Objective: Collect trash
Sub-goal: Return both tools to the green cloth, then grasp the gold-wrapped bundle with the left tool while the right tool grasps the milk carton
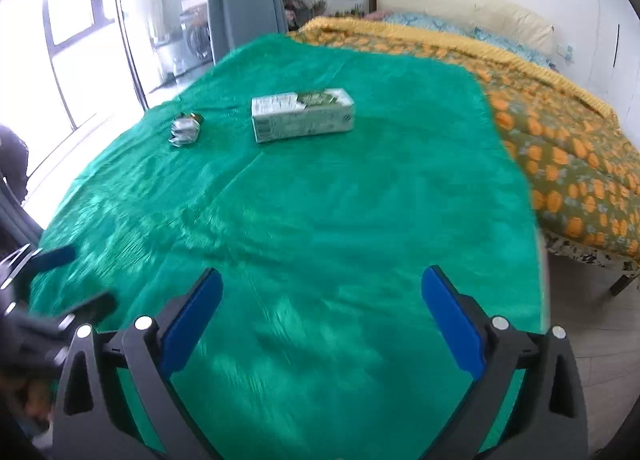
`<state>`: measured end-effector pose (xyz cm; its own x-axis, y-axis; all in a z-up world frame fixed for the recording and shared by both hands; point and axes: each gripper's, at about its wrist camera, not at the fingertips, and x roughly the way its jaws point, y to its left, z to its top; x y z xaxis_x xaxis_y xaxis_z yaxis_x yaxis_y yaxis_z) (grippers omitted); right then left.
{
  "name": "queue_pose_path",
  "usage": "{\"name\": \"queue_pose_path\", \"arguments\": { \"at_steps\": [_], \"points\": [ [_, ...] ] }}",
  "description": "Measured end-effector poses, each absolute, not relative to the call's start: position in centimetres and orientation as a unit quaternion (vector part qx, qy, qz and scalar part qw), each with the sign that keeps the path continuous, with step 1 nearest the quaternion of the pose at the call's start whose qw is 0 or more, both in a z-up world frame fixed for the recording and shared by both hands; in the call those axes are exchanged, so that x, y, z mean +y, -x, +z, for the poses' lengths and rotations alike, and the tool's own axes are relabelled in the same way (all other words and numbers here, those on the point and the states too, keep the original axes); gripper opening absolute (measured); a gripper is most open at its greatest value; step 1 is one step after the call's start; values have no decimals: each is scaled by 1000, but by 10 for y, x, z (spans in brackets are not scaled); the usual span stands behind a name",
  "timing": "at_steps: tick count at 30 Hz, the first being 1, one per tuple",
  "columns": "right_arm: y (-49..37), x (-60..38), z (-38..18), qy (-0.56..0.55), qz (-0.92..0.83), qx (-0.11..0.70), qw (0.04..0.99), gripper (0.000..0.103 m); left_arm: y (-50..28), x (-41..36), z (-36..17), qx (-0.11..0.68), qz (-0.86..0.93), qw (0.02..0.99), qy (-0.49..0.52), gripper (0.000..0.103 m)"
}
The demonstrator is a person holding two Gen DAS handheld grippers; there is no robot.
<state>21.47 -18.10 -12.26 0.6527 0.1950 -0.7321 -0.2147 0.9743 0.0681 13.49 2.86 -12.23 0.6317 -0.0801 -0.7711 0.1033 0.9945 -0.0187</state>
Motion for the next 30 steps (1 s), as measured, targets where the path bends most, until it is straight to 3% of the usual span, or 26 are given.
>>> {"name": "queue_pose_path", "arguments": {
  "at_steps": [11,19,27,29,30],
  "points": [
    [-241,-169,-156,26,107,456,883,98,-162,91,-117,441,-31,897,13,97],
    [-242,-166,-157,26,106,456,883,98,-294,85,-90,416,-15,908,45,97],
    [-242,-166,-157,26,106,456,883,98,-386,92,-132,471,57,877,71,97],
    [-242,-166,-157,26,106,456,883,98,-385,90,-132,462,61,882,61,92],
    [-242,-166,-157,25,106,456,883,98,-382,89,-133,460,58,884,56,78]
  ]
}}
